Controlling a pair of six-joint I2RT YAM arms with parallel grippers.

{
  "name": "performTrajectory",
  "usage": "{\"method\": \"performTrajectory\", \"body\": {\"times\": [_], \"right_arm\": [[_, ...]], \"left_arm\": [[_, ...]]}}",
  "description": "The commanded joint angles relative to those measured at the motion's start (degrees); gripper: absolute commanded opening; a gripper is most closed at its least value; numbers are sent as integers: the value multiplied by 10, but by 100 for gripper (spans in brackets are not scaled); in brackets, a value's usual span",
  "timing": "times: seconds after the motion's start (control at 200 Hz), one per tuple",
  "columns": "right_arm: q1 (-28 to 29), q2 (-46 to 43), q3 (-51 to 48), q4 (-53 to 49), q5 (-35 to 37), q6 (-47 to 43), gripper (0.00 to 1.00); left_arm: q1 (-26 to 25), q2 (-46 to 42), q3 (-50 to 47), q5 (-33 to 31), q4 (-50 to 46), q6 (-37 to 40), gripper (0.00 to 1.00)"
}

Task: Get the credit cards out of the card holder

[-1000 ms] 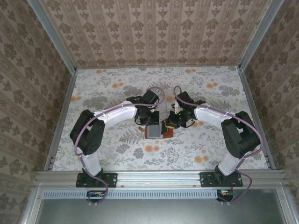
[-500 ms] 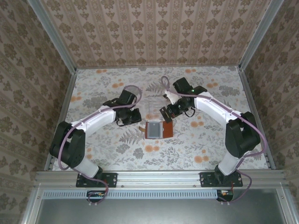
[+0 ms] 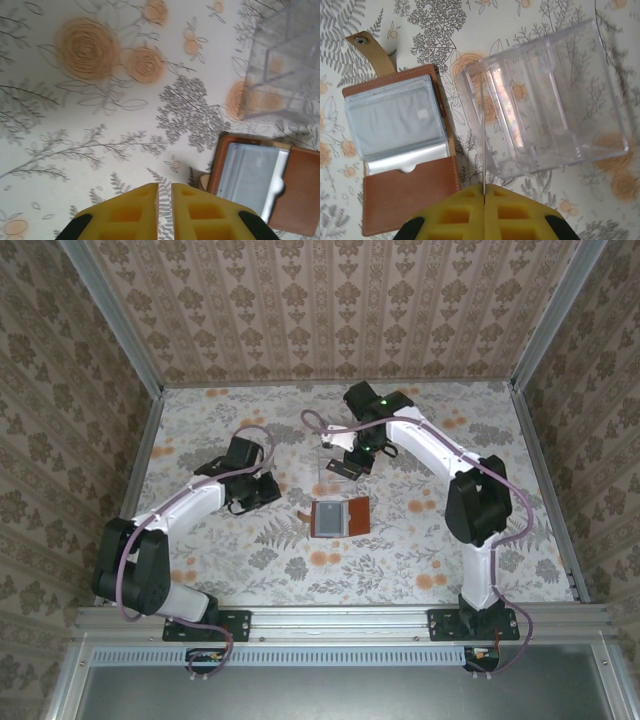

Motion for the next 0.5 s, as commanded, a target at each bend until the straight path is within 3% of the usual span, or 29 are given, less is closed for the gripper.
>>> {"method": "performTrajectory", "body": {"times": [0.0,0.495], "right_arm": [[7,45,66,-91,27,-89,0],[20,201,256,-212,32,-139,0]], "left_arm": [[16,-13,-8,18,13,14,16],[58,27,17,50,21,30,18]]}}
